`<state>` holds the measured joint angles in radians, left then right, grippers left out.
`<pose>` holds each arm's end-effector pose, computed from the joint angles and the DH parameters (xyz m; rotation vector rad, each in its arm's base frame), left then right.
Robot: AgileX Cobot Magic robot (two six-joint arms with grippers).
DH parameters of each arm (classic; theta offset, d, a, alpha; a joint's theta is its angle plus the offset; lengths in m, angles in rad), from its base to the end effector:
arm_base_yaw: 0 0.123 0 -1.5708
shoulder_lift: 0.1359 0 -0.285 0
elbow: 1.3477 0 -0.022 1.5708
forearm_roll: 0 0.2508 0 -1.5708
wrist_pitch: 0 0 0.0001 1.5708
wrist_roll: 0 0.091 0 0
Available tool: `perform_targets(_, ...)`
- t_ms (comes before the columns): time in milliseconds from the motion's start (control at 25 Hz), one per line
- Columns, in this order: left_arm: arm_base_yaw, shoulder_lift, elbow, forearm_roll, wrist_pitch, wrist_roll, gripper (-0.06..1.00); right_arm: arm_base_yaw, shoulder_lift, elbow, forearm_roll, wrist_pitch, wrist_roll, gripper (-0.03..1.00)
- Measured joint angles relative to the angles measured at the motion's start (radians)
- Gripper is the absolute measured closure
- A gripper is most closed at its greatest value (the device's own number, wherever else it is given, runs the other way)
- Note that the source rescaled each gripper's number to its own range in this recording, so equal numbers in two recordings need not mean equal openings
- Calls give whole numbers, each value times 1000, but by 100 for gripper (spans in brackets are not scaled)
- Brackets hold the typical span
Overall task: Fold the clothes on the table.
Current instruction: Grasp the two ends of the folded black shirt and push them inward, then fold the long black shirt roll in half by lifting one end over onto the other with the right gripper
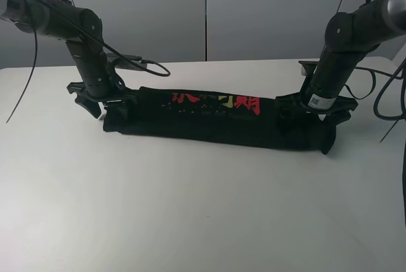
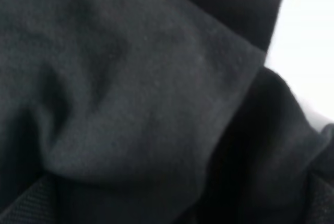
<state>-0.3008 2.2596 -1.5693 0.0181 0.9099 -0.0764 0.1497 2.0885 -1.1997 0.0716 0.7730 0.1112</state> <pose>0.4144 -0.1272 0.1015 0.3615 3.0608 0.0054 0.3585 0.0587 0.0935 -0.0201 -3.1303 -0.0767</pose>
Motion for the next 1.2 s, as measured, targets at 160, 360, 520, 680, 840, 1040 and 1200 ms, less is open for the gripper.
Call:
perform_targets(160,0,0,0,0,-1,0,-5,0,0,0,0,-10,0,13)
perform_targets(360,0,0,0,0,-8,0,-5,2,4,0,32,-42,0,57)
perform_targets(520,0,0,0,-2,-11,0,-5,2,8,0,57,-51,-11,78)
perform_targets(680,0,0,0,-2,-11,0,-5,4,8,0,64,-52,-25,83)
perform_targets(840,0,0,0,-2,-11,0,-5,4,8,0,66,-52,-30,83)
perform_targets(1040,0,0,0,-2,-11,0,-5,6,-10,2,66,-39,-32,83)
perform_targets(1200,0,0,0,-2,-11,0,-5,6,-64,4,72,1,-44,83)
